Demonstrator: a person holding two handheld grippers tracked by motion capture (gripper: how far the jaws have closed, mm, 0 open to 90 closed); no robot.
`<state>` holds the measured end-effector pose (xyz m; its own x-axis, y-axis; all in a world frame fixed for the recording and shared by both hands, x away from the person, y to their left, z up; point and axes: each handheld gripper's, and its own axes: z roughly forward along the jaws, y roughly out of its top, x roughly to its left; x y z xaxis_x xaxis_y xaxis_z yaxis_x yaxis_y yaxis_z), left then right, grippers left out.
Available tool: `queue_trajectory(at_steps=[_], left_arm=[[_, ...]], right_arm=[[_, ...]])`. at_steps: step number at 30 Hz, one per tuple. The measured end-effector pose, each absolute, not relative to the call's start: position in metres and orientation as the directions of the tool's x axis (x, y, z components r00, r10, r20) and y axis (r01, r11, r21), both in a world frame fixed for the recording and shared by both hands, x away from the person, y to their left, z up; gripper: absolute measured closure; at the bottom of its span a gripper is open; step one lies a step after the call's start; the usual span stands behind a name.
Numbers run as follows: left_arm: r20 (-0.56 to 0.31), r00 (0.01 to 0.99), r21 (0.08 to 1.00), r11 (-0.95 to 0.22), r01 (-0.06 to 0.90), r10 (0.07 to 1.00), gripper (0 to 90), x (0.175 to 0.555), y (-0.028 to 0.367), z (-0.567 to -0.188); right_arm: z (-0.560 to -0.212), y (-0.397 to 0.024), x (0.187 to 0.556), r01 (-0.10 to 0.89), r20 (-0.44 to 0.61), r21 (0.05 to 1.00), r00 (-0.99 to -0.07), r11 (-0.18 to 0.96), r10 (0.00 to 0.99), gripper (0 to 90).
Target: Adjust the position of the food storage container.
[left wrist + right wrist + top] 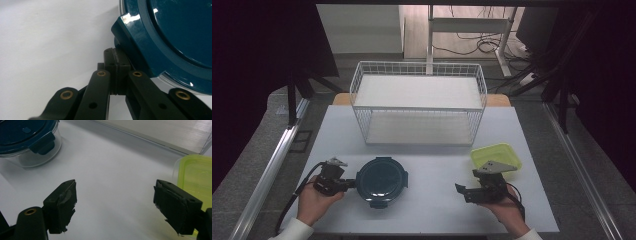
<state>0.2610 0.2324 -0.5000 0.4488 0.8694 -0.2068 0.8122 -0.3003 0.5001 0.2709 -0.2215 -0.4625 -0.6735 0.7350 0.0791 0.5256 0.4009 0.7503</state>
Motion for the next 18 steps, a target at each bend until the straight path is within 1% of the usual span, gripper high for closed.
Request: queue_trajectory(at_steps=[7,9,11,12,13,18], left_arm=[[-0.237,0.458,0.504,-0.294,0.812,0.857,90.0,0.262,0.224,-0.501],[-0.197,0.475,0.504,-0.327,0.800,0.858,90.0,0.263,0.216,-0.498],[-0.192,0.480,0.504,-0.334,0.797,0.856,90.0,0.264,0.214,-0.498],[-0.204,0.481,0.504,-0.330,0.798,0.853,90.0,0.265,0.212,-0.498],[-0.234,0.474,0.514,-0.306,0.802,0.849,90.0,0.266,0.208,-0.500],[-0.251,0.472,0.522,-0.292,0.801,0.845,90.0,0.268,0.202,-0.502]], right_arm=[[-0.462,-0.222,0.272,0.527,0.079,0.751,-0.670,0.398,0.738,18.7],[-0.463,-0.222,0.272,0.528,0.080,0.750,-0.670,0.398,0.738,18.7],[-0.462,-0.222,0.272,0.526,0.078,0.751,-0.671,0.399,0.737,18.7],[-0.462,-0.222,0.272,0.526,0.078,0.751,-0.671,0.399,0.737,18.7],[-0.462,-0.222,0.272,0.526,0.079,0.751,-0.672,0.400,0.736,18.7],[-0.463,-0.223,0.272,0.528,0.080,0.750,-0.670,0.398,0.738,18.7]])
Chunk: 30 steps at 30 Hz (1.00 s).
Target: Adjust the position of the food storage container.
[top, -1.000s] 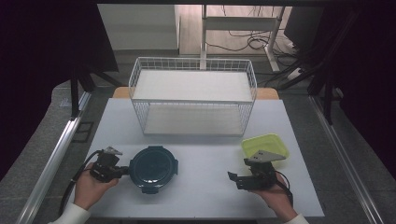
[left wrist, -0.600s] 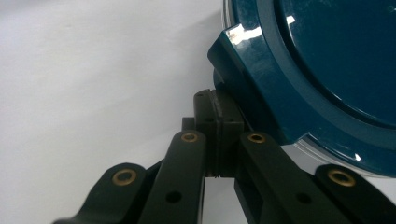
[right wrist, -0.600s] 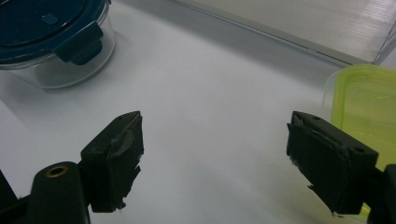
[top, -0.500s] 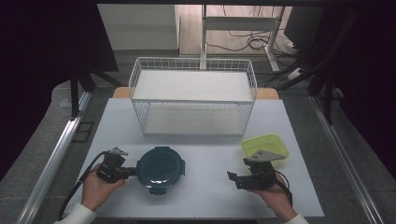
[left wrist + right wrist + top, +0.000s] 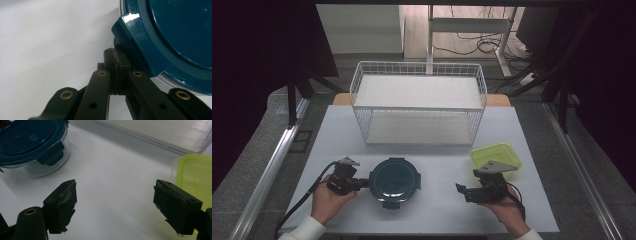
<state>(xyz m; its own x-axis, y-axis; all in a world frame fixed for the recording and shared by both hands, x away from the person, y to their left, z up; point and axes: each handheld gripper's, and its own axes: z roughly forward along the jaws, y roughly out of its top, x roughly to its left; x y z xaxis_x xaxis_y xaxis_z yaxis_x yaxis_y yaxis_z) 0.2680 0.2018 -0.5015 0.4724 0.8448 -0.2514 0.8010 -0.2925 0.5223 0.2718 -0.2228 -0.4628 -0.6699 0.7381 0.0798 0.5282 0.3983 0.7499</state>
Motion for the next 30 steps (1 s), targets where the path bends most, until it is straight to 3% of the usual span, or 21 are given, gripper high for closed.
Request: queue_trajectory(at_steps=[13,19,30], left_arm=[[-0.249,0.517,0.533,-0.330,0.779,0.819,90.0,0.274,0.170,-0.501],[-0.295,0.514,0.545,-0.300,0.783,0.806,90.0,0.277,0.158,-0.503],[-0.285,0.534,0.562,-0.313,0.766,0.796,90.0,0.279,0.155,-0.504]], right_arm=[[-0.462,-0.223,0.272,0.528,0.080,0.751,-0.668,0.396,0.740,18.7],[-0.461,-0.224,0.271,0.525,0.078,0.754,-0.669,0.396,0.739,18.7],[-0.458,-0.227,0.271,0.513,0.094,0.781,-0.661,0.357,0.745,18.8]])
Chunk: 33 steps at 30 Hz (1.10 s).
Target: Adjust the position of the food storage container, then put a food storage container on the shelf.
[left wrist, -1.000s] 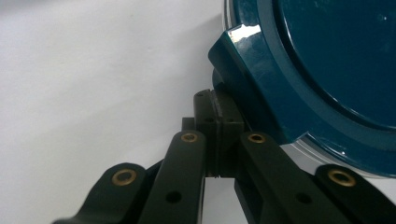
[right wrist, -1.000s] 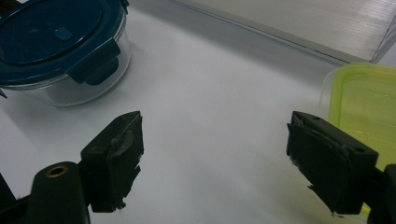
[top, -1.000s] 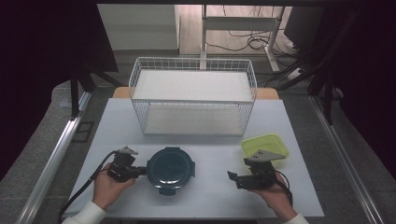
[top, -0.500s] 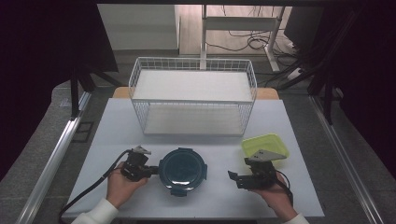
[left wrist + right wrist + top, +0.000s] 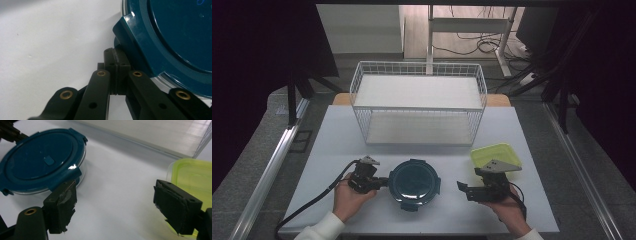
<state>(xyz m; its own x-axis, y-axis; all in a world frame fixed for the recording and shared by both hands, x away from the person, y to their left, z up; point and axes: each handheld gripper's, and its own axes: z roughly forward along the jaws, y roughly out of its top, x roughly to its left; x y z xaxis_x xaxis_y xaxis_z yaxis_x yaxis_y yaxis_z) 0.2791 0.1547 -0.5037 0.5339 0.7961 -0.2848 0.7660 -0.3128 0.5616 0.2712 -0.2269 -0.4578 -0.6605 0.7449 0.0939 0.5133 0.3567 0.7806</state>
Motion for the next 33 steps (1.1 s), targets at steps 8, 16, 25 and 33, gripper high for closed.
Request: queue_trajectory(at_steps=[8,16,25,33], left_arm=[[-0.266,0.542,0.615,-0.292,0.732,0.797,90.0,0.276,0.169,-0.499],[-0.275,0.521,0.687,-0.214,0.694,0.808,58.4,0.261,0.184,-0.485],[-0.332,0.518,0.699,-0.163,0.696,0.789,25.0,0.255,0.186,-0.478],[-0.398,0.512,0.691,-0.118,0.713,0.761,15.4,0.255,0.186,-0.477]], right_arm=[[-0.454,-0.224,0.271,0.497,0.127,0.811,-0.666,0.310,0.735,19.0],[-0.457,-0.217,0.271,0.517,0.159,0.805,-0.662,0.292,0.733,18.7],[-0.456,-0.210,0.273,0.542,0.225,0.795,-0.682,0.273,0.696,17.6],[-0.455,-0.203,0.272,0.575,0.277,0.777,-0.678,0.256,0.681,15.7]])
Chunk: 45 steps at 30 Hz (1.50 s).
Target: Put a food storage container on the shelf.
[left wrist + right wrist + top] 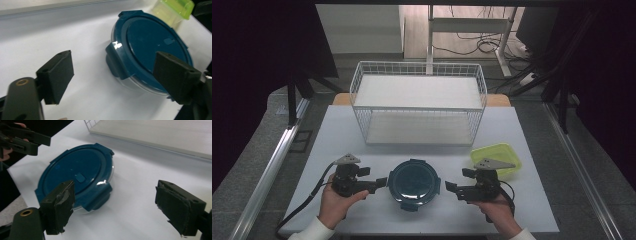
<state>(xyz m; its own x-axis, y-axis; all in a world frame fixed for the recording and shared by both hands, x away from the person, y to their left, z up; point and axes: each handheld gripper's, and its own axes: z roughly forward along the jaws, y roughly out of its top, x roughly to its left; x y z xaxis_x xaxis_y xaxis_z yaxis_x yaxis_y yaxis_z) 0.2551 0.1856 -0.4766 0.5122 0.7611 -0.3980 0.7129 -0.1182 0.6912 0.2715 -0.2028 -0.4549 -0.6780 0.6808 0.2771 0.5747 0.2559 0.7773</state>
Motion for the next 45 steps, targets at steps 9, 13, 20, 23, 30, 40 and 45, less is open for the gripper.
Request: queue_trajectory(at_steps=[9,13,20,23,30,40,45], left_arm=[[-0.502,0.513,0.660,-0.075,0.748,0.697,10.5,0.262,0.184,-0.479],[-0.511,0.509,0.648,-0.078,0.757,0.693,9.6,0.265,0.183,-0.481],[-0.541,0.500,0.625,-0.075,0.777,0.676,8.9,0.269,0.178,-0.488],[-0.552,0.498,0.613,-0.079,0.786,0.669,9.3,0.270,0.177,-0.491],[-0.613,0.464,0.561,-0.061,0.825,0.639,8.8,0.281,0.171,-0.504],[-0.707,0.408,0.485,-0.025,0.874,0.578,11.5,0.292,0.164,-0.521],[-0.718,0.399,0.467,-0.030,0.884,0.570,16.4,0.290,0.161,-0.524]], right_arm=[[-0.459,-0.180,0.273,0.655,0.381,0.729,-0.628,0.197,0.678,13.6],[-0.462,-0.169,0.271,0.682,0.394,0.702,-0.610,0.203,0.687,12.9],[-0.471,-0.157,0.281,0.734,0.445,0.654,-0.568,0.183,0.692,11.9],[-0.477,-0.159,0.281,0.751,0.457,0.637,-0.548,0.172,0.701,11.1],[-0.487,-0.156,0.281,0.783,0.498,0.602,-0.521,0.156,0.694,9.5],[-0.502,-0.147,0.289,0.821,0.543,0.556,-0.475,0.128,0.692,7.8],[-0.508,-0.146,0.287,0.849,0.583,0.521,-0.428,0.087,0.690,9.5]])
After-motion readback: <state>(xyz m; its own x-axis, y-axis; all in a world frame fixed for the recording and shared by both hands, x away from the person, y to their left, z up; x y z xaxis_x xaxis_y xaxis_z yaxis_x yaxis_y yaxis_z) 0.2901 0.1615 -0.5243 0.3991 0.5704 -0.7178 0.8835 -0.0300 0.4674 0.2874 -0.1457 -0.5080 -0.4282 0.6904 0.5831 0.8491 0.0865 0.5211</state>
